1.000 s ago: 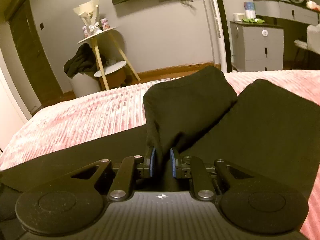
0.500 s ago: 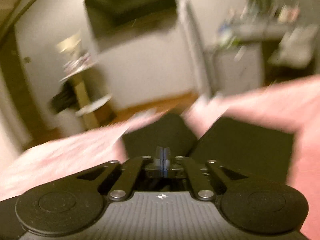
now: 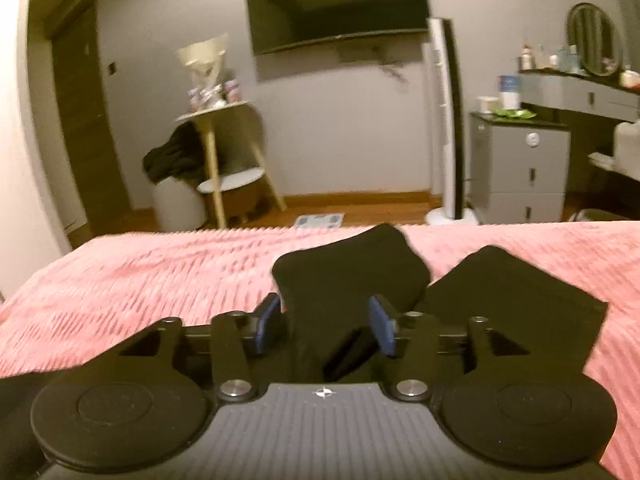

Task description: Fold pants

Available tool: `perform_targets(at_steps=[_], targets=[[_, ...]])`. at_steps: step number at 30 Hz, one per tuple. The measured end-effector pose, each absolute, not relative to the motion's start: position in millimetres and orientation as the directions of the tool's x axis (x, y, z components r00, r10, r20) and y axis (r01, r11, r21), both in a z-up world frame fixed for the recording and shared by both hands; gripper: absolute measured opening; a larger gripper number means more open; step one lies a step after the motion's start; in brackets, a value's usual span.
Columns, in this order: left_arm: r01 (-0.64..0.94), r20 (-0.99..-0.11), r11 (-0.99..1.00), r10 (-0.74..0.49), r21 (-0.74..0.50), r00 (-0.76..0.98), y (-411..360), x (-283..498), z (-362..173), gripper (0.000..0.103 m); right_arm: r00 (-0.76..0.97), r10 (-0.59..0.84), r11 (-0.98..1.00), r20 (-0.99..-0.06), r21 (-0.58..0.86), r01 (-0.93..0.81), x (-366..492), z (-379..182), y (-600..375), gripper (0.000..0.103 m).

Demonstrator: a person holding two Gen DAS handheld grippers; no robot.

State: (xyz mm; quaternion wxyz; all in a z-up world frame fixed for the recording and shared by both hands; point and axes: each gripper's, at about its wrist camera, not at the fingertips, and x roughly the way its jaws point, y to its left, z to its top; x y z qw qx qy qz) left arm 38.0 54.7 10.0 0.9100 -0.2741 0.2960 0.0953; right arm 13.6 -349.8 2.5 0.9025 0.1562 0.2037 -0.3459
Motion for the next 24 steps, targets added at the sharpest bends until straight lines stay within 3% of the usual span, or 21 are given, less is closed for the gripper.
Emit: perform_targets(at_steps=[7, 12, 19, 20, 22, 23, 24], targets=[[-0.488, -0.586, 0.729, 0.147, -0.481, 0.797, 126, 71, 2, 0.096, 0.681, -0.528, 0.754, -0.508, 0.089, 0.651, 28, -7, -339, 0.050], [-0.456, -0.582, 0.762, 0.130, -0.460, 0.803, 134, 94, -3, 0.096, 0.682, -0.531, 0.791, -0.503, -0.005, 0.612, 44, -15, -331, 0.065], [-0.418, -0.568, 0.749, 0.069, -0.513, 0.820, 142, 113, -17, 0.079, 0.571, -0.633, 0.718, -0.523, -0.120, 0.686, 60, -22, -346, 0.067], [-0.417, -0.567, 0.739, 0.057, -0.530, 0.822, 143, 114, -22, 0.078, 0.567, -0.632, 0.717, -0.528, -0.122, 0.686, 61, -24, -350, 0.065], [-0.416, -0.568, 0.716, 0.033, -0.561, 0.823, 148, 118, -28, 0.066, 0.565, -0.611, 0.721, -0.554, -0.095, 0.686, 64, -31, -360, 0.045], [-0.419, -0.569, 0.704, 0.026, -0.573, 0.822, 150, 118, -29, 0.062, 0.564, -0.602, 0.714, -0.564, -0.065, 0.697, 64, -34, -366, 0.040], [-0.419, -0.567, 0.698, 0.024, -0.580, 0.824, 153, 120, -29, 0.047, 0.564, -0.600, 0.705, -0.568, -0.043, 0.708, 64, -35, -370, 0.030]])
